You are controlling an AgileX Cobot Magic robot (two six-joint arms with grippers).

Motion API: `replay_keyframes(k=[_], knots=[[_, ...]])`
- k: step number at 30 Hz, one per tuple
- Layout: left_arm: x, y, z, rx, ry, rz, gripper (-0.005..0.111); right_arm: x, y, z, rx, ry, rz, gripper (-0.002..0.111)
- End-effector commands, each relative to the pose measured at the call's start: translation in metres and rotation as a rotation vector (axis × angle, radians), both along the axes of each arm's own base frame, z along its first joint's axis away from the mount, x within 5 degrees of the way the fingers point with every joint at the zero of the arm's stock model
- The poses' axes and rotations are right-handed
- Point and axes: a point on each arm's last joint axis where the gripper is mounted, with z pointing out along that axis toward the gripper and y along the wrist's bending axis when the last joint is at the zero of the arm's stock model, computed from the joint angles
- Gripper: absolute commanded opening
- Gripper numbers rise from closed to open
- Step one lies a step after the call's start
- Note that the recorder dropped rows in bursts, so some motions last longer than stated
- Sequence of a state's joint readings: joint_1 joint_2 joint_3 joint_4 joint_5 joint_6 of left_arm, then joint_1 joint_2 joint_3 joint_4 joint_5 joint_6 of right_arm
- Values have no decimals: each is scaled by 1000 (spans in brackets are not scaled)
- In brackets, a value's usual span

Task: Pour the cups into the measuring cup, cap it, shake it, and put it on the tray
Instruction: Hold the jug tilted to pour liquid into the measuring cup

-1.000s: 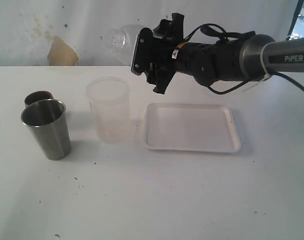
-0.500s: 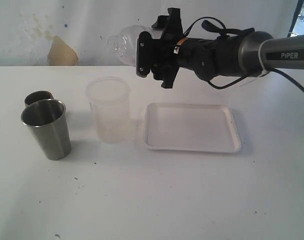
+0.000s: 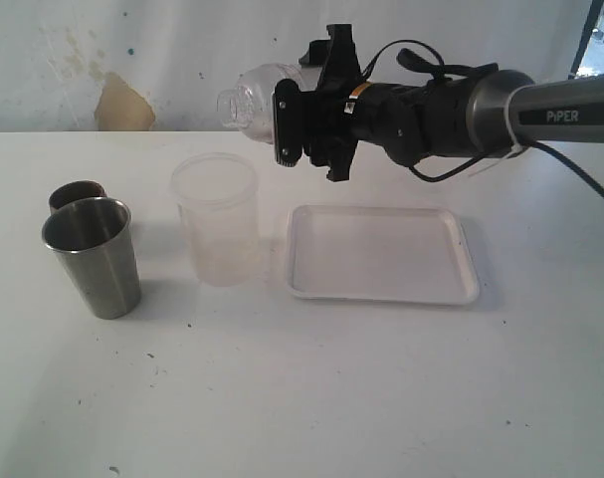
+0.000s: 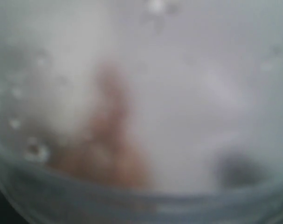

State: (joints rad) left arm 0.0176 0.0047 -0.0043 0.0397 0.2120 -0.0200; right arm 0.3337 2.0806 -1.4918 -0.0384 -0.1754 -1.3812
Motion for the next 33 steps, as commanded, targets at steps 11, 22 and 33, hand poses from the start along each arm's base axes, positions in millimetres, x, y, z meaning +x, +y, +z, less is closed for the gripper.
replay_keyframes(k=[11, 22, 33], knots=[[0, 0, 0, -10, -9, -3, 0, 13, -3, 24, -101, -237, -15, 0], [0, 0, 0, -10, -9, -3, 0, 13, -2, 27, -163, -292, -4, 0], [0, 0, 0, -10, -9, -3, 0, 13, -1, 30, -229, -345, 6, 0]])
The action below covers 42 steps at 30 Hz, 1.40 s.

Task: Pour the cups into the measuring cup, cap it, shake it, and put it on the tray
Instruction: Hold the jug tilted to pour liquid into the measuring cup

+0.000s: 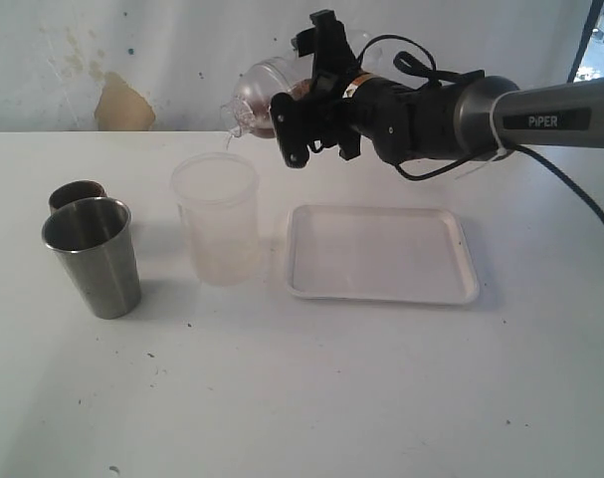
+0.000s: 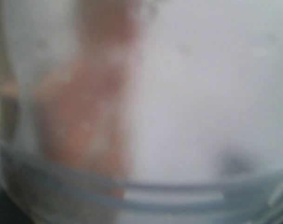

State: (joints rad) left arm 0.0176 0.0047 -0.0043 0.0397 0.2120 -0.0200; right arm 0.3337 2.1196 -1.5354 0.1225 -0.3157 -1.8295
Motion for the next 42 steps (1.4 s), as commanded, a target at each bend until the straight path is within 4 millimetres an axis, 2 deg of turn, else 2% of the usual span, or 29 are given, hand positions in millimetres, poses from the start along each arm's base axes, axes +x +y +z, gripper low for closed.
replay_keyframes(k=[1, 23, 42], knots=[[0, 0, 0, -10, -9, -3, 0, 0, -1, 24, 11, -125, -8, 0], [0, 0, 0, -10, -9, -3, 0, -1, 2, 27, 18, -156, -6, 0], [0, 0, 0, -10, -9, -3, 0, -1, 2, 26, -54, -176, 3, 0]])
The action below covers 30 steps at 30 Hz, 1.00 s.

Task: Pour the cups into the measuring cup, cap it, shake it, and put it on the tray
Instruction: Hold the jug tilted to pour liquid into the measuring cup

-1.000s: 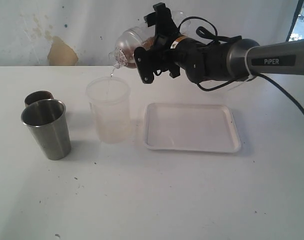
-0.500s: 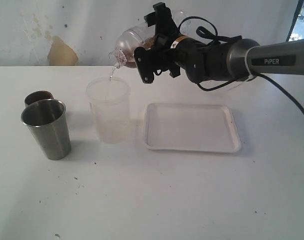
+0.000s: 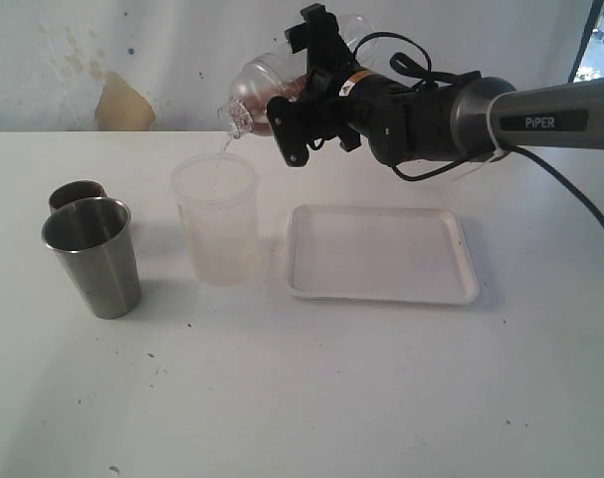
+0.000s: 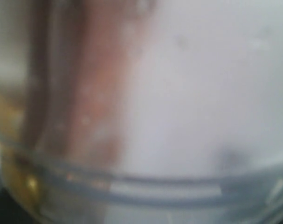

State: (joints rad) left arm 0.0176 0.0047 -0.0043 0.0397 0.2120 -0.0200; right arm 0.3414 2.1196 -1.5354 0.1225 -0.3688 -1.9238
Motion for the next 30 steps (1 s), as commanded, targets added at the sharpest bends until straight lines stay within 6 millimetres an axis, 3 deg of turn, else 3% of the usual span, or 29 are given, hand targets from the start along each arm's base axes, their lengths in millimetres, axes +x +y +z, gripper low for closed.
replay_keyframes(k=[1, 30], knots=[[0, 0, 0, -10, -9, -3, 0, -1, -2, 21, 22, -98, -9, 0], [0, 0, 0, -10, -9, -3, 0, -1, -1, 24, -23, -137, -5, 0]])
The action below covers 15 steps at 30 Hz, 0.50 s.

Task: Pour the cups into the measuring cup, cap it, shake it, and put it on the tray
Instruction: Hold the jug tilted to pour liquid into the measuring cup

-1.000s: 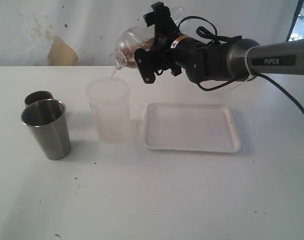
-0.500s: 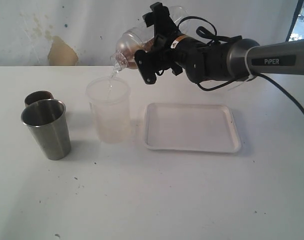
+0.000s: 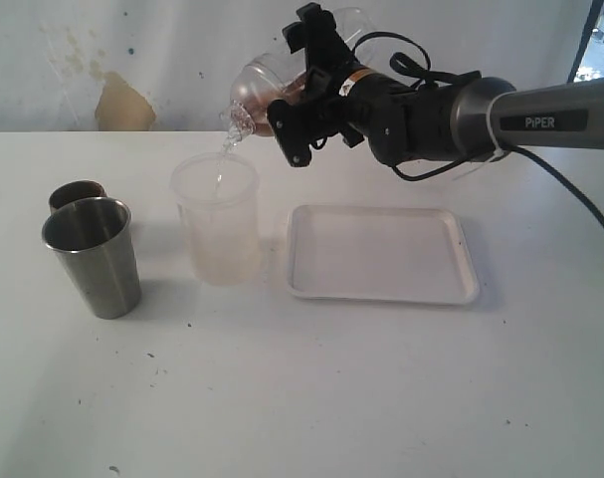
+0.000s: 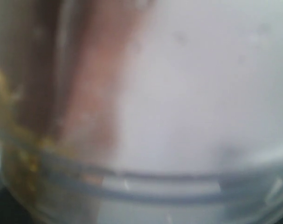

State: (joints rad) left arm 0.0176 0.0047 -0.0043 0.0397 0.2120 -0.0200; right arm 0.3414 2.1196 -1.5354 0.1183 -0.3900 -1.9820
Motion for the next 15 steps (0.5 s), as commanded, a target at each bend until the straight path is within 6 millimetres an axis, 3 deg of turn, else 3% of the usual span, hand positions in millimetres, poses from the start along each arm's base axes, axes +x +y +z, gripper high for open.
replay_keyframes(k=[1, 15], knots=[[0, 0, 0, -10, -9, -3, 0, -1, -1, 22, 30, -98, -9, 0], [0, 0, 0, -10, -9, -3, 0, -3, 4, 24, 5, -128, 4, 0]])
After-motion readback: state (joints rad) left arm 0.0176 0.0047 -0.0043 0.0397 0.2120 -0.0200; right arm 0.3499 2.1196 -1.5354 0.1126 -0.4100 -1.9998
